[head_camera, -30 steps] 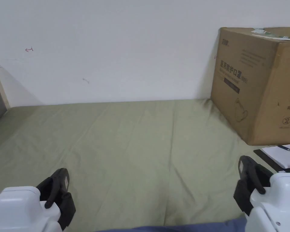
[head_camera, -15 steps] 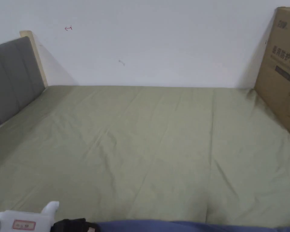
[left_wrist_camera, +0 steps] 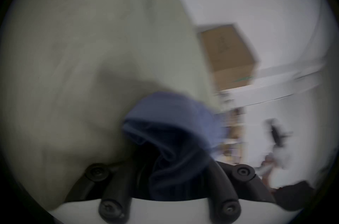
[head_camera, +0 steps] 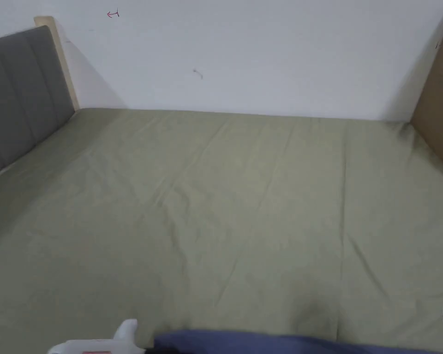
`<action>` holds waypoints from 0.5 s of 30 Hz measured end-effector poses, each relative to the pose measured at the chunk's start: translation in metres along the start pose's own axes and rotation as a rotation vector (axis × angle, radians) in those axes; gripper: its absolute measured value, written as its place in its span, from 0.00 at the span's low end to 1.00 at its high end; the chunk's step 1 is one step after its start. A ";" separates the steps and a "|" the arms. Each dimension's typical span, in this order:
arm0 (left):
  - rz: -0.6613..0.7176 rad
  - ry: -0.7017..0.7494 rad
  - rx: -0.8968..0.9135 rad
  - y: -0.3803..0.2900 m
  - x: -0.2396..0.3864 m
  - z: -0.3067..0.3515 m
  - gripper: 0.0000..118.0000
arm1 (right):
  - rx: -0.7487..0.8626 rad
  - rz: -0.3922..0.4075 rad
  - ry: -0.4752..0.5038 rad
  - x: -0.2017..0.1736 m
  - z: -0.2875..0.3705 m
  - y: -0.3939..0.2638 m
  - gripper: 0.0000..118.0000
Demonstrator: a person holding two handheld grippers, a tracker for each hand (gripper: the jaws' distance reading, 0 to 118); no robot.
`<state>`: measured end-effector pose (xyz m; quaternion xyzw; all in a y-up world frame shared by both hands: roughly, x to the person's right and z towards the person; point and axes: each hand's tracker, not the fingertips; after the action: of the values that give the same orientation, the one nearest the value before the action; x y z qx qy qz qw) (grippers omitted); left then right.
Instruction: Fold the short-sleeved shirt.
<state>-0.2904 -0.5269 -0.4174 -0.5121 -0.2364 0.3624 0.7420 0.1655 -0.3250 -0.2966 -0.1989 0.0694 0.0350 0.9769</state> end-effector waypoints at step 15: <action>-0.669 0.935 0.136 -0.025 0.141 0.070 0.04 | 0.022 0.019 0.052 0.007 0.025 -0.003 0.02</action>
<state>-0.2449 -0.3808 -0.3718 -0.4665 -0.0088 -0.1426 0.8729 0.1759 -0.3171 -0.2736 -0.1883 0.0969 0.0385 0.9766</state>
